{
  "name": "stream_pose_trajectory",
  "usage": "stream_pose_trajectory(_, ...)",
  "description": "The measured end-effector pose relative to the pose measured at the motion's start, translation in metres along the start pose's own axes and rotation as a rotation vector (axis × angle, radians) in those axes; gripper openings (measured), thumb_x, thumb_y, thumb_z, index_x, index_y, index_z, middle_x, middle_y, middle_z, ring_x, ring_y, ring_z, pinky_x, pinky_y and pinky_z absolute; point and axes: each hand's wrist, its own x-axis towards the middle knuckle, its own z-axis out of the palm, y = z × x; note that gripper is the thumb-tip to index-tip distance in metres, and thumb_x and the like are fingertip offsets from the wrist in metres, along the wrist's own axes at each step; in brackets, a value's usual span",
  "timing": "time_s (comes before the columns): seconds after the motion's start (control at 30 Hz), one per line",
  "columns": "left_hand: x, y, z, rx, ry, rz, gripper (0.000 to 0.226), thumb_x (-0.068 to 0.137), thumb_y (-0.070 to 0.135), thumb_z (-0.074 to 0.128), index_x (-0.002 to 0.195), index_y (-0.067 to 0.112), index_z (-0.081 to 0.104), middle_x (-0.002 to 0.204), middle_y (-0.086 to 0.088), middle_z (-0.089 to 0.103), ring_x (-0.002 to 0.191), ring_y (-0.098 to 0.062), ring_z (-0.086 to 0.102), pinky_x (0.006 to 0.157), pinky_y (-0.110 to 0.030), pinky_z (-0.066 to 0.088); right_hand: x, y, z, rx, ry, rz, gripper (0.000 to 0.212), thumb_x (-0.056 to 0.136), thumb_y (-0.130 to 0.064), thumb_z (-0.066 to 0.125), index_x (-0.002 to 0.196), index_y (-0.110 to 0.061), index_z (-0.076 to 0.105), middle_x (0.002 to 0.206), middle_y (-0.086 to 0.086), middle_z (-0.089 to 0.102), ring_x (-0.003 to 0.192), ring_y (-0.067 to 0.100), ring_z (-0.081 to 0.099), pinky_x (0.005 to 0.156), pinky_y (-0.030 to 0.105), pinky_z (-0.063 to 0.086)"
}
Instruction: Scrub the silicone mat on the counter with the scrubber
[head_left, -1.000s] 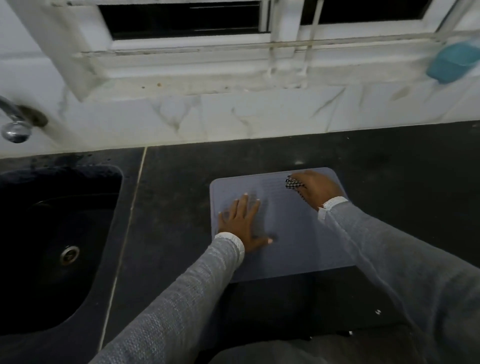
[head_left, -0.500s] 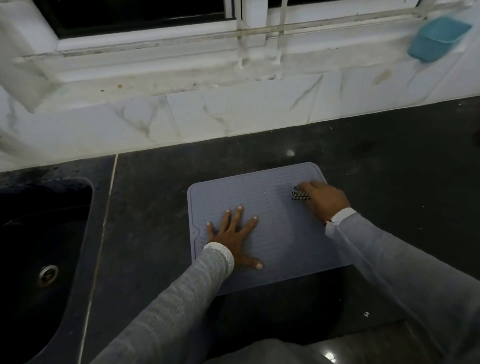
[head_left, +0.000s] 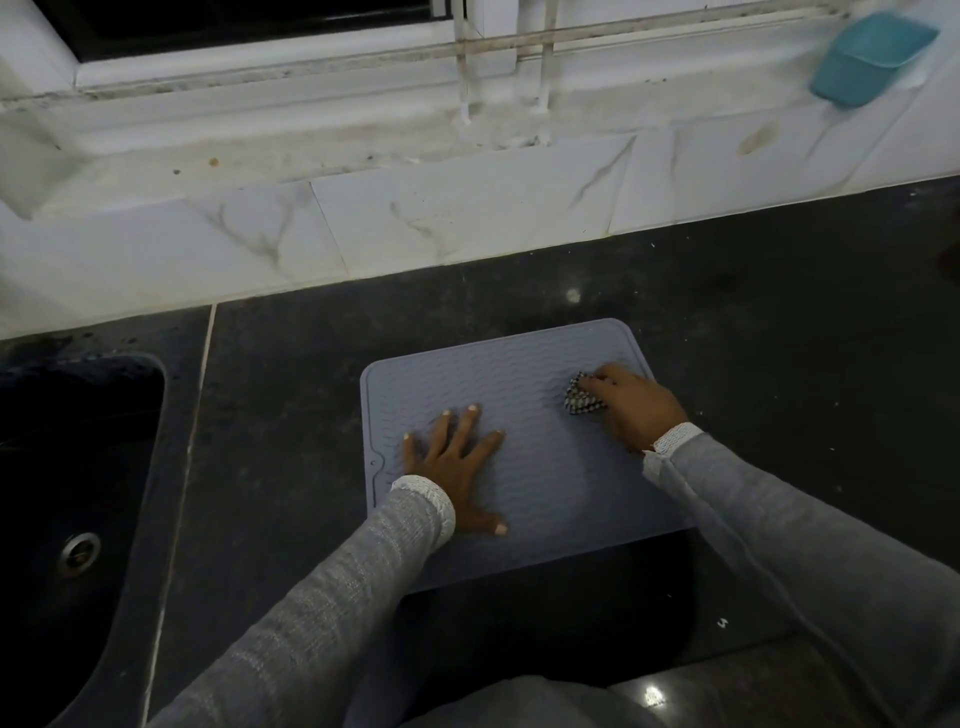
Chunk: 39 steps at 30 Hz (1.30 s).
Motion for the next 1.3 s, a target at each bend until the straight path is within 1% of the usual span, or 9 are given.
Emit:
stream_pose_trajectory(0.13,0.012,0.015,-0.011,-0.069,0.015,-0.013,0.124,0.056,0.079,0.062,0.139,0.047,-0.024,0.149,0.005,-0.036,0.139,-0.029,-0.029,0.103,-0.069,-0.008,0.017,0.005,-0.017,0.036,0.041,0.149,0.054,0.085,-0.008,0.054,0.134,-0.025,0.043,0.142,0.005,0.04,0.117,0.035,0.05,0.091,0.048,0.049)
stream_pose_trajectory(0.3,0.026,0.034,-0.012,-0.054,-0.088,-0.037,0.132,0.051,0.074,0.07,0.136,0.049,-0.028,0.146,0.006,-0.041,0.137,-0.032,-0.032,0.1,-0.074,-0.008,0.047,0.005,-0.032,0.012,0.166,0.222,0.046,0.085,-0.008,0.055,0.129,-0.021,0.049,0.132,0.008,0.047,0.114,0.033,0.048,0.084,0.048,0.05)
stream_pose_trajectory(0.4,0.031,0.036,-0.01,-0.048,-0.132,-0.063,0.135,0.048,0.073,0.072,0.133,0.051,-0.031,0.142,0.008,-0.046,0.135,-0.032,-0.036,0.098,-0.075,-0.01,0.066,0.0,-0.03,0.009,0.141,0.209,0.048,0.085,-0.011,0.056,0.132,-0.021,0.047,0.134,0.008,0.046,0.118,0.032,0.044,0.086,0.046,0.048)
stream_pose_trajectory(0.57,0.033,0.035,-0.01,-0.044,-0.154,-0.065,0.138,0.045,0.074,0.073,0.129,0.052,-0.034,0.139,0.009,-0.048,0.134,-0.033,-0.036,0.097,-0.076,-0.009,0.079,-0.009,-0.01,-0.108,-0.02,0.11,0.052,0.089,-0.02,0.055,0.139,-0.021,0.04,0.15,0.003,0.035,0.133,0.029,0.036,0.105,0.041,0.037)
stream_pose_trajectory(0.87,0.033,0.036,-0.01,-0.016,-0.143,-0.062,0.138,0.045,0.076,0.071,0.129,0.051,-0.035,0.138,0.007,-0.05,0.134,-0.035,-0.035,0.098,-0.076,-0.005,0.07,0.042,-0.024,-0.118,-0.03,0.372,0.034,0.094,-0.017,0.043,0.127,-0.019,0.052,0.131,0.004,0.055,0.12,0.034,0.044,0.089,0.045,0.047)
stream_pose_trajectory(0.97,0.033,0.036,-0.009,-0.014,-0.141,-0.063,0.137,0.045,0.077,0.07,0.129,0.051,-0.035,0.137,0.007,-0.05,0.135,-0.035,-0.034,0.097,-0.076,-0.006,0.084,0.008,-0.019,-0.059,0.062,0.279,0.035,0.094,-0.017,0.044,0.128,-0.019,0.051,0.134,0.005,0.053,0.116,0.035,0.047,0.089,0.042,0.048)
stream_pose_trajectory(1.07,0.034,0.035,-0.008,-0.021,-0.127,-0.065,0.137,0.044,0.078,0.07,0.129,0.052,-0.034,0.138,0.008,-0.049,0.135,-0.034,-0.033,0.097,-0.077,-0.006,0.094,-0.022,-0.009,-0.114,0.037,0.168,0.04,0.09,-0.019,0.054,0.129,-0.017,0.05,0.136,0.007,0.051,0.12,0.034,0.047,0.098,0.044,0.046)
stream_pose_trajectory(1.2,0.035,0.034,-0.007,-0.029,-0.129,-0.06,0.137,0.044,0.077,0.071,0.128,0.053,-0.035,0.138,0.008,-0.049,0.134,-0.034,-0.035,0.097,-0.077,-0.006,0.083,0.004,-0.01,-0.113,0.029,0.222,0.04,0.092,-0.022,0.051,0.132,-0.02,0.048,0.141,0.005,0.045,0.125,0.032,0.041,0.101,0.044,0.043)
stream_pose_trajectory(1.3,0.035,0.033,-0.008,-0.037,-0.139,-0.054,0.138,0.044,0.076,0.072,0.128,0.053,-0.035,0.137,0.009,-0.05,0.134,-0.034,-0.035,0.097,-0.077,-0.007,0.074,0.03,-0.014,-0.154,0.01,0.318,0.036,0.092,-0.021,0.048,0.127,-0.02,0.052,0.136,0.005,0.05,0.118,0.033,0.044,0.093,0.043,0.045)
